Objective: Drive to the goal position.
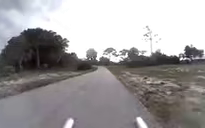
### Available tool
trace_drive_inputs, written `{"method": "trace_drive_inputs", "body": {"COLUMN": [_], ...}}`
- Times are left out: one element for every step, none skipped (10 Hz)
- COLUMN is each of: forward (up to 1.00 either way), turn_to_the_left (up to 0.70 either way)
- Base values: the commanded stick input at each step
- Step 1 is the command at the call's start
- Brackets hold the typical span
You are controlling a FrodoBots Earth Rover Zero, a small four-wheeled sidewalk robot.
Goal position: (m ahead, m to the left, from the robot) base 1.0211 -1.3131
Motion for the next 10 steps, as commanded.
{"method": "trace_drive_inputs", "body": {"forward": [0.85, 0.85, 0.85, 0.85, 0.85, 0.85, 0.85, 0.85, 0.85, 0.85], "turn_to_the_left": [0.0, 0.0, 0.0, 0.0, 0.0, 0.0, 0.0, 0.0, 0.0, 0.0]}}
